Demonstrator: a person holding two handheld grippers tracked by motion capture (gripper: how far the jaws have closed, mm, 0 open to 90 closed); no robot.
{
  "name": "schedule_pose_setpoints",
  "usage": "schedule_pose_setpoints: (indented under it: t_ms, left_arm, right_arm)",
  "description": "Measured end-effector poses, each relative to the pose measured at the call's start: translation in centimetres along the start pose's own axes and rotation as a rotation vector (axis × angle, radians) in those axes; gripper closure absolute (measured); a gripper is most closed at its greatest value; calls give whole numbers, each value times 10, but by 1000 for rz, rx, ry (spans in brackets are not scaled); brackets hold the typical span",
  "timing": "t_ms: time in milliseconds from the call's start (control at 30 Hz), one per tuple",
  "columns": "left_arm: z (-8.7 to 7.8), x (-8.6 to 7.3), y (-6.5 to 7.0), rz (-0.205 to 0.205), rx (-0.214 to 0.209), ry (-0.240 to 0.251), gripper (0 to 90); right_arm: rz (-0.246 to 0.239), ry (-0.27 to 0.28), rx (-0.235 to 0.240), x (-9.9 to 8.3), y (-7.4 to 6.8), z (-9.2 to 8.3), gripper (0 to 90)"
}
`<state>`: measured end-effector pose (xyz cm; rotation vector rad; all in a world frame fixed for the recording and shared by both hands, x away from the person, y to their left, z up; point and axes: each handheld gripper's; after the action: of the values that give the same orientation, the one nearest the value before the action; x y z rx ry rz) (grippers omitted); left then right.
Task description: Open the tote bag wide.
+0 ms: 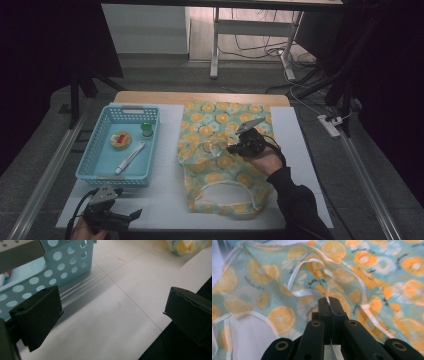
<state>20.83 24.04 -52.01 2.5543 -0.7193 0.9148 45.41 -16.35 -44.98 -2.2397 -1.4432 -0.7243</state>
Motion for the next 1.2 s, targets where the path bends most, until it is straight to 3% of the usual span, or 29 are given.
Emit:
schedule_pose_setpoints:
  t_ms: [667, 1200]
  left_arm:
    - [0, 0, 0, -1, -1, 1, 12]
    - [0, 0, 0, -1, -1, 1, 12]
  right_arm:
    - [12, 73, -22, 43, 17, -33, 900]
    - [14, 121, -40, 64, 23, -44, 900]
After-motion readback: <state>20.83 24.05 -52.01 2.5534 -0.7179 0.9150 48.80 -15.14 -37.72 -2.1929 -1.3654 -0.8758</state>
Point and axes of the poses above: each handheld gripper's, and its own axes: z roughly forward along the jaws, x roughly out of its top, y roughly to its right, and after that the axes turned 4 degrees about -y, right-handed
